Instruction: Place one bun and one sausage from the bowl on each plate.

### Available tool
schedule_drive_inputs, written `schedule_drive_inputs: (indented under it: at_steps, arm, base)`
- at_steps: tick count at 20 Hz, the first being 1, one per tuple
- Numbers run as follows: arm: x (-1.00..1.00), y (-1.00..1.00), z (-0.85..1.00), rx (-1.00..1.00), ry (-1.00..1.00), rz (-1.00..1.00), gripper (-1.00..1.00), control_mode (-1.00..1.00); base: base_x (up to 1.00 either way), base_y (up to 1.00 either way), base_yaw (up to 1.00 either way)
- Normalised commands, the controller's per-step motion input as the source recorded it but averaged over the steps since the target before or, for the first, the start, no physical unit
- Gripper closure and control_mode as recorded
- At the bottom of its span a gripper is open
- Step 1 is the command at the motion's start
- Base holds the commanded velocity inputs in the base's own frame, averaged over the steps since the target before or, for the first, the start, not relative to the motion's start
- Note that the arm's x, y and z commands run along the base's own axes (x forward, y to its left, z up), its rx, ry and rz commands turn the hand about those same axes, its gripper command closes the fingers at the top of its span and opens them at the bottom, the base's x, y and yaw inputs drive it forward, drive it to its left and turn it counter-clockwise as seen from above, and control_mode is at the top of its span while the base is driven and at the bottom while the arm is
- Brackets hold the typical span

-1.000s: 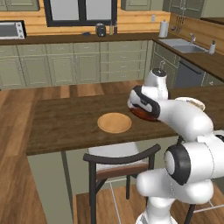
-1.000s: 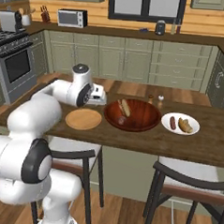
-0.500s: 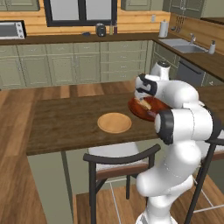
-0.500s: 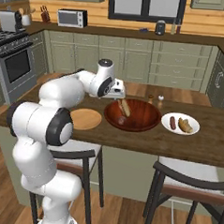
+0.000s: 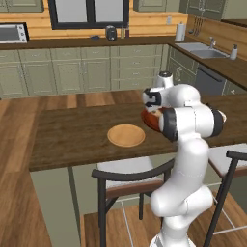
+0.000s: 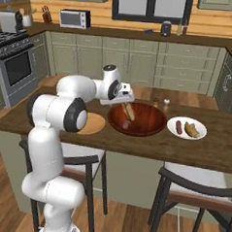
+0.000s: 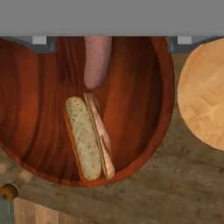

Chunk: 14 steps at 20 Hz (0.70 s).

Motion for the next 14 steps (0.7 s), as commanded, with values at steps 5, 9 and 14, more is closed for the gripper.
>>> schedule_drive_inputs:
  at_steps: [5, 9, 14]
  arm:
    - [0.65, -0.29, -0.33, 0.0, 0.07, 0.06, -1.0, -1.0]
    - [0.65, -0.15, -0.27, 0.0, 0.07, 0.03, -1.0, -1.0]
    - [0.57, -0.03, -0.51, 0.0, 0.03, 0.04, -1.0, -1.0]
  base:
    - [0.0, 0.0, 0.0]
    - [0.0, 0.0, 0.0]
    - [0.0, 0.0, 0.0]
